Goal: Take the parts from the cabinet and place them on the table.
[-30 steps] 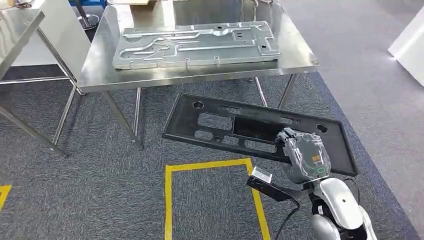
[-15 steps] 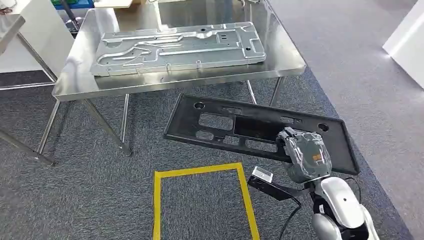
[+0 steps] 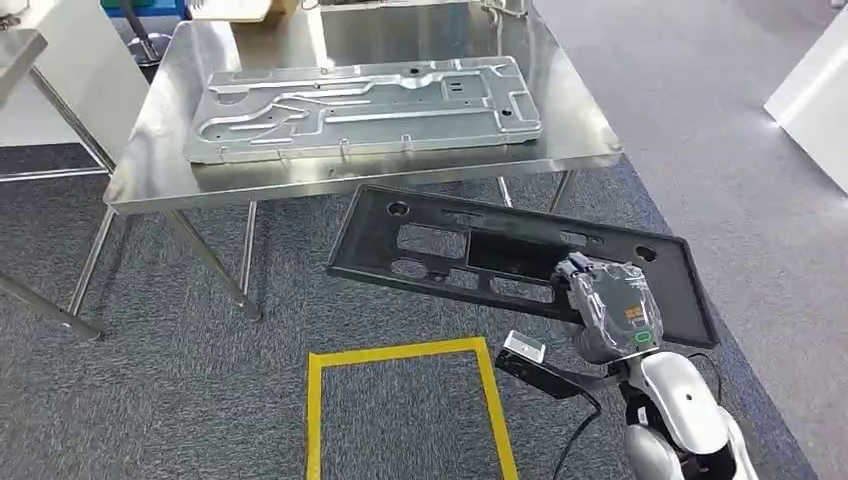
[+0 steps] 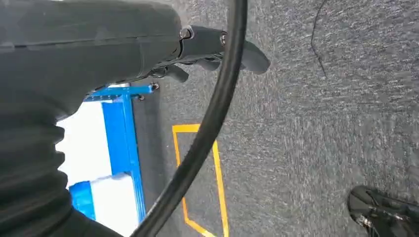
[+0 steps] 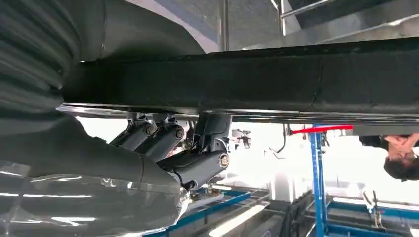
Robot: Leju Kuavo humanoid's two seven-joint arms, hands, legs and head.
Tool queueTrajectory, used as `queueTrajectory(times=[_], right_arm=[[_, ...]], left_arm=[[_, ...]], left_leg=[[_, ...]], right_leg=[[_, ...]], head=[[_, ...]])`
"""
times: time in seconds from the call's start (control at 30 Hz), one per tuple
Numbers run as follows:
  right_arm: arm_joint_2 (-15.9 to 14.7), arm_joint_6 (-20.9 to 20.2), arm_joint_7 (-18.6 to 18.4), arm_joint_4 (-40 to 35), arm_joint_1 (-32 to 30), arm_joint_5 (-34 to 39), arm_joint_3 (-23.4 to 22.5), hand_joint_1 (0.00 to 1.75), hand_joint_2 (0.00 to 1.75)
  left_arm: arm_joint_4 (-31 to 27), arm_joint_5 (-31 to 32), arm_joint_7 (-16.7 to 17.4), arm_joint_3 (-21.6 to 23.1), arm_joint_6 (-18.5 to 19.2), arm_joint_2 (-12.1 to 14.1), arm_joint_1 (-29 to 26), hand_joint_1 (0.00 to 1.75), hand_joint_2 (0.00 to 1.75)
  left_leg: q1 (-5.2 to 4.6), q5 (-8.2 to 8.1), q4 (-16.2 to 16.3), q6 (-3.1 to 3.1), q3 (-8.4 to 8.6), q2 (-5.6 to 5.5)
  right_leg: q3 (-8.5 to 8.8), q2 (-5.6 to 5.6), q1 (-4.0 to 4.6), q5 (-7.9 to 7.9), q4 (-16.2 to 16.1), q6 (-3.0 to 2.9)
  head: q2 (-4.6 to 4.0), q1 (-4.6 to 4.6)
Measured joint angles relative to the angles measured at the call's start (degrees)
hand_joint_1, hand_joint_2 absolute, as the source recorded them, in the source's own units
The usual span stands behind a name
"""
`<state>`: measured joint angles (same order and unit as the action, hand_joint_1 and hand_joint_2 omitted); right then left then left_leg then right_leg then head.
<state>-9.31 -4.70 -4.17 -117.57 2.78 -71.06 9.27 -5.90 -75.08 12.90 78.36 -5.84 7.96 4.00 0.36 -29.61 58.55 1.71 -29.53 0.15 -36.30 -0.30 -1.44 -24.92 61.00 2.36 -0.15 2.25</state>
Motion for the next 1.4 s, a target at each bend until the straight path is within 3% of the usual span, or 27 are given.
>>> queueTrajectory(times=[0.03, 0.07, 0.13, 0.2, 0.23, 0.3, 0.33, 0.37, 0.4, 0.43, 0.5, 0.57, 0.63, 0.7, 0.73, 0.77, 0.83, 0.87, 0.9, 0.93, 1.0, 1.07, 1.17, 1.2, 1.23, 1.33, 1.4], right_arm=[[0.0, -0.09, 0.04, 0.11, 0.13, 0.0, 0.02, 1.75, 1.75], [0.0, -0.09, 0.07, 0.09, 0.19, 0.0, 0.04, 1.75, 1.75], [-0.07, -0.17, 0.0, 0.13, 0.15, 0.0, 0.02, 1.75, 1.75], [-0.07, -0.2, -0.04, 0.07, 0.23, 0.04, 0.02, 1.75, 1.75], [-0.07, -0.2, 0.0, 0.09, 0.33, 0.04, 0.02, 1.75, 1.75], [-0.11, -0.26, 0.0, 0.13, 0.39, 0.04, 0.02, 1.75, 1.75], [-0.11, -0.28, 0.0, 0.13, 0.38, 0.04, 0.02, 1.75, 1.75], [-0.11, -0.28, 0.02, 0.13, 0.37, 0.04, 0.07, 1.75, 1.75], [-0.11, -0.28, 0.02, 0.13, 0.36, 0.04, 0.07, 1.75, 1.75], [-0.11, -0.28, 0.02, 0.13, 0.36, 0.04, 0.07, 1.75, 1.75], [-0.11, -0.28, 0.02, 0.13, 0.38, 0.04, 0.07, 1.75, 1.75], [-0.11, -0.33, 0.02, 0.2, 0.6, 0.07, 0.07, 1.75, 1.75], [-0.13, -0.33, 0.0, 0.2, 0.53, 0.04, 0.07, 1.75, 1.75], [-0.22, -0.33, 0.07, 0.18, 0.61, 0.09, 0.09, 1.75, 1.75], [-0.26, -0.33, 0.05, 0.18, 0.69, 0.07, 0.09, 1.75, 1.75], [-0.39, -0.33, 0.07, 0.18, 0.88, 0.09, 0.07, 1.75, 1.75], [-0.44, -0.37, 0.06, 0.28, 0.84, 0.11, 0.07, 1.75, 1.75], [-0.44, -0.39, 0.07, 0.46, 0.83, 0.13, 0.07, 1.75, 1.75], [-0.44, -0.39, 0.07, 0.61, 0.84, 0.15, 0.09, 1.75, 1.75], [-0.44, -0.39, 0.04, 0.64, 0.84, 0.15, 0.11, 1.75, 1.75], [-0.44, -0.39, 0.04, 0.64, 0.93, 0.15, 0.11, 1.75, 1.75], [-0.44, -0.39, 0.09, 0.77, 1.25, 0.22, 0.22, 1.75, 1.75], [-0.46, -0.44, 0.0, 0.94, 1.57, 0.2, 0.46, 1.75, 1.75], [-0.44, -0.44, 0.02, 0.96, 1.7, 0.2, 0.5, 1.75, 1.75], [-0.44, -0.44, 0.07, 0.96, 1.91, 0.2, 0.59, 1.75, 1.75], [-0.44, -0.55, 0.07, 1.31, 2.54, 0.2, 0.87, 1.75, 1.75], [-0.44, -0.76, 0.07, 1.75, 2.57, 0.2, 1.22, 1.75, 1.75]], left_arm=[[0.02, -0.09, -0.04, -0.04, -0.11, 0.0, 0.14, 0.0, 1.75], [0.02, -0.18, -0.07, -0.07, -0.11, 0.0, 0.12, 0.0, 1.75], [0.02, -0.39, -0.04, -0.07, -0.13, -0.04, 0.26, 0.0, 1.75], [0.02, -0.5, -0.11, -0.09, -0.15, -0.04, 0.33, 0.0, 1.75], [0.02, -0.52, -0.13, -0.09, -0.15, -0.07, 0.32, 0.0, 1.75], [0.02, -0.52, -0.2, -0.11, -0.26, -0.04, 0.27, 0.0, 1.75], [0.02, -0.52, -0.2, -0.11, -0.26, -0.07, 0.24, 0.0, 1.75], [0.02, -0.52, -0.2, -0.11, -0.26, -0.13, 0.11, 0.0, 1.75], [0.02, -0.55, -0.18, -0.11, -0.26, -0.18, 0.01, 0.0, 1.75], [0.02, -0.55, -0.18, -0.11, -0.26, -0.17, -0.05, 0.0, 1.75], [0.02, -0.55, -0.18, -0.11, -0.28, -0.15, -0.1, 0.0, 1.75], [0.02, -0.57, -0.2, -0.11, -0.28, -0.15, -0.03, 0.0, 1.75], [0.02, -0.57, -0.18, -0.11, -0.31, -0.15, -0.09, 0.0, 1.75], [0.02, -0.59, -0.2, -0.13, -0.31, -0.15, -0.05, 0.0, 1.75], [0.02, -0.68, -0.24, -0.15, -0.31, -0.17, 0.0, 0.0, 1.75], [0.02, -0.74, -0.24, -0.17, -0.31, -0.17, 0.04, 0.0, 1.75], [0.02, -1.14, -0.28, -0.28, -0.31, -0.17, 0.04, 0.0, 1.75], [0.02, -1.2, -0.33, -0.39, -0.31, -0.2, 0.04, 0.0, 1.75], [0.02, -1.27, -0.33, -0.55, -0.31, -0.22, 0.01, 0.0, 1.75], [0.02, -1.38, -0.37, -0.65, -0.31, -0.22, -0.01, 0.0, 1.75], [0.02, -1.55, -0.39, -0.85, -0.31, -0.24, -0.01, 0.0, 1.75], [0.02, -1.6, -0.42, -1.01, -0.33, -0.26, 0.09, 0.0, 1.75], [0.02, -1.73, -0.42, -1.09, -0.35, -0.28, 0.29, 0.0, 1.75], [0.02, -1.73, -0.4, -1.11, -0.37, -0.15, 0.34, 0.0, 1.75], [0.02, -1.73, -0.42, -1.11, -0.35, -0.22, 0.36, 0.0, 1.75], [0.02, -1.79, -0.42, -1.11, -0.37, -0.04, 0.34, 0.0, 1.75], [0.02, -2.03, -0.44, -1.11, -0.26, -0.07, 0.06, 0.0, 1.75]], left_leg=[[-0.35, -0.51, 0.45, -0.47, -0.06, -0.07], [-0.31, -0.52, 0.17, -0.74, -0.13, -0.06], [-0.2, -0.77, -0.19, -1.28, 0.28, 0.18], [-0.04, -1.61, 0.4, -1.86, 0.62, 0.26], [-0.04, -2.9, 3.21, -2.13, -0.66, 0.17], [0.17, -6.38, 12.44, -2.5, -6.11, 0.17], [0.2, -7.3, 16.41, -2.62, -8.72, 0.17], [0.21, -6.88, 18.29, -2.63, -10.44, 0.17], [0.25, -4.84, 17.3, -2.6, -10.8, 0.17], [0.26, -1.61, 13.74, -2.48, -9.91, 0.17], [0.24, 5.18, 3.42, -1.92, -6.44, 0.09], [-0.28, 4.02, 1.46, -1.62, -5.57, -0.19], [-0.37, 3.76, 1.76, -1.25, -5.82, -0.13], [0.26, 3.98, 0.52, -0.57, -4.81, -0.09], [0.21, 3.8, 0.24, -0.2, -4.38, -0.14], [0.2, 3.61, 0.24, 0.12, -4.2, -0.11], [0.03, 3.01, 0.25, 0.6, -3.66, -0.09], [-0.06, 2.7, 0.25, 0.65, -3.28, -0.11], [-0.08, 2.34, 0.25, 0.61, -2.77, -0.14], [-0.11, 1.92, 0.25, 0.54, -2.14, -0.2], [-0.15, 0.85, 0.26, 0.21, -0.62, -0.31], [-0.54, 0.02, 0.6, -0.52, -0.6, -0.41], [-0.29, -0.2, -0.18, -1.22, -0.3, -0.2], [-0.37, -0.78, -0.08, -1.64, 0.09, -0.2], [-0.28, -1.23, 1.35, -1.98, -0.09, -0.18], [0.19, -5.34, 13.31, -2.62, -7.19, -0.2], [0.45, -4.61, 16.64, -2.9, -10.4, -0.18]], right_leg=[[0.44, -0.02, 0.57, -0.77, -0.75, -0.2], [0.35, 0.06, 0.39, -1.06, -0.46, -1.08], [0.35, 0.32, 0.76, -1.41, -0.87, -1.69], [1.16, 0.39, 0.25, -1.48, -1.53, -2.39], [1.59, 0.36, 0.21, -1.75, -1.68, -2.79], [2.06, 0.33, 0.3, -2.31, -1.68, -3.21], [2.32, 0.36, 0.33, -2.59, -1.67, -3.24], [2.69, 0.46, 0.34, -2.92, -1.67, -3.2], [3.29, 0.58, 0.33, -3.33, -1.67, -3.14], [3.99, 0.67, 0.33, -3.79, -1.67, -2.99], [5.43, 0.7, 0.32, -4.83, -1.7, -2.61], [5.21, 0.97, 0.57, -5.24, -1.56, -2.01], [5.22, 0.95, 0.5, -5.18, -2.13, -1.44], [5.7, 0.76, 0.43, -5.77, -2.05, -0.72], [4.94, 0.61, 0.53, -6.49, -0.12, -0.63], [2.85, 0.62, 0.55, -8.09, 3.54, -0.56], [-3.1, 0.61, 0.54, -11.2, 12.91, -0.34], [-5.14, 0.6, 0.54, -11.05, 15.32, -0.31], [-5.68, 0.6, 0.54, -9.39, 14.86, -0.35], [-5.04, 0.6, 0.55, -6.64, 12.15, -0.47], [-1.18, 0.49, 0.67, 0.26, 2.15, -1.1], [0.48, 0.34, 1.14, -0.56, -1.4, -1.71], [0.44, 0.58, 1.29, -1.0, -1.37, -2.35], [1.2, 0.58, 0.65, -0.88, -2.18, -2.69], [1.85, 0.55, 0.67, -1.07, -2.58, -2.97], [2.81, 0.4, 0.65, -1.85, -2.71, -3.51], [3.62, 0.54, 0.62, -2.61, -2.65, -3.41]], head=[[0.0, -0.04], [0.0, 0.04], [0.0, 0.02], [0.0, 0.0], [0.0, 0.04], [0.0, 0.02], [0.0, 0.02], [0.0, 0.02], [0.0, 0.02], [0.0, 0.02], [0.0, 0.02], [0.0, 0.04], [0.0, 0.02], [0.0, 0.0], [0.0, 0.0], [0.0, 0.0], [0.0, 0.0], [0.0, 0.0], [0.0, 0.0], [0.0, 0.0], [0.0, 0.0], [0.0, 0.0], [0.0, 0.0], [0.0, 0.04], [0.0, 0.02], [0.0, 0.02], [0.0, 0.02]])
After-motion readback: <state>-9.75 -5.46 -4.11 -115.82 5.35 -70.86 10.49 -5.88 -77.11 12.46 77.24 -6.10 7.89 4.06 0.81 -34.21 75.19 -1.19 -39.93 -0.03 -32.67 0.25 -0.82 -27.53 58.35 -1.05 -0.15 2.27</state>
